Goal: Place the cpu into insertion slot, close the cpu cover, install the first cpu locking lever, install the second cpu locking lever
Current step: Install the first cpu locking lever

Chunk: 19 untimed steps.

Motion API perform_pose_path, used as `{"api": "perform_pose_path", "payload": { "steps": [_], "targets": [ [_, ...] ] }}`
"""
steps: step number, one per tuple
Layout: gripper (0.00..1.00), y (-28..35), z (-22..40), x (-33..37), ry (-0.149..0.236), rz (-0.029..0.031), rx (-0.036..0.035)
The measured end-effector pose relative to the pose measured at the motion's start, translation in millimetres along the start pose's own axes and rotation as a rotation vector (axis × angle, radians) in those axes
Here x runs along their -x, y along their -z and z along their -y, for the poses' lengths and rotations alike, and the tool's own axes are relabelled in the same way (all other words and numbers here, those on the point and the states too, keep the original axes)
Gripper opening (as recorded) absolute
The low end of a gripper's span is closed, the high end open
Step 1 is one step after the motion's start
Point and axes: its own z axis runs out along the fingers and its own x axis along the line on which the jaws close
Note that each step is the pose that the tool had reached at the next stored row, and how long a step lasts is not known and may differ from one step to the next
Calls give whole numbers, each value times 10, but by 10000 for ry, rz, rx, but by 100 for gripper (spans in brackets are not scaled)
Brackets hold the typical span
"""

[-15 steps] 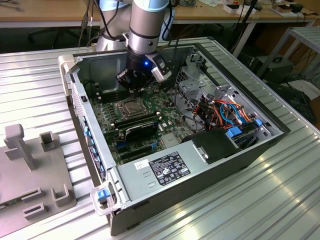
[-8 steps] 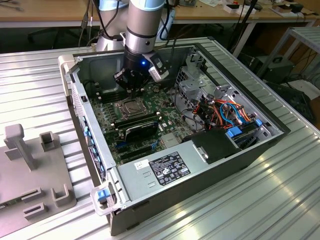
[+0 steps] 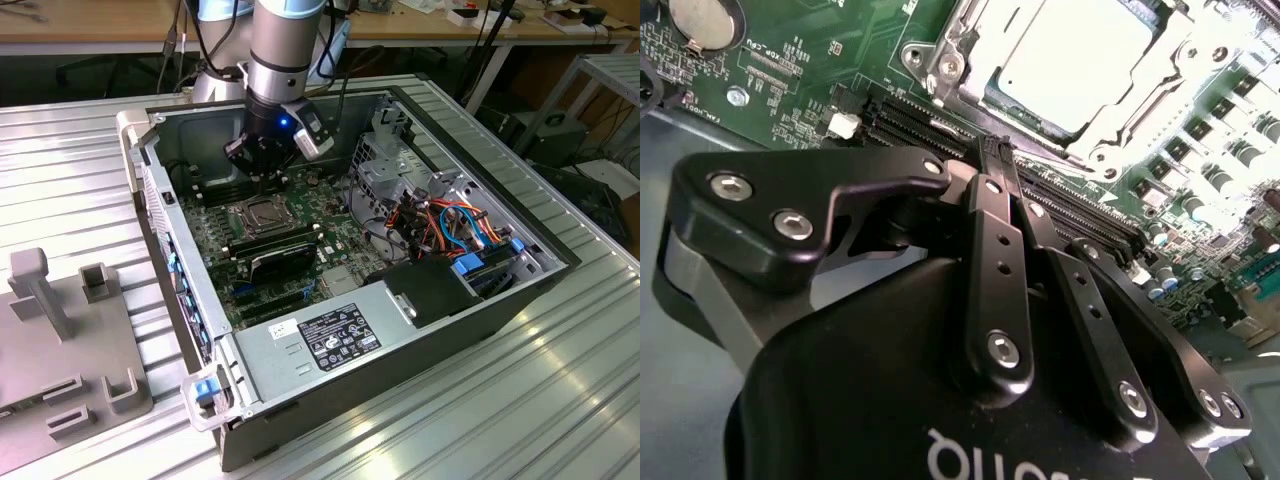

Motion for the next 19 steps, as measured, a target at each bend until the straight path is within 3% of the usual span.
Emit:
{"api": "perform_pose_path", "payload": {
  "steps": [6,19],
  "targets": [
    [11,-15,0,46,1,4,2],
    [11,-49,34,49,2,22,1]
  ]
}}
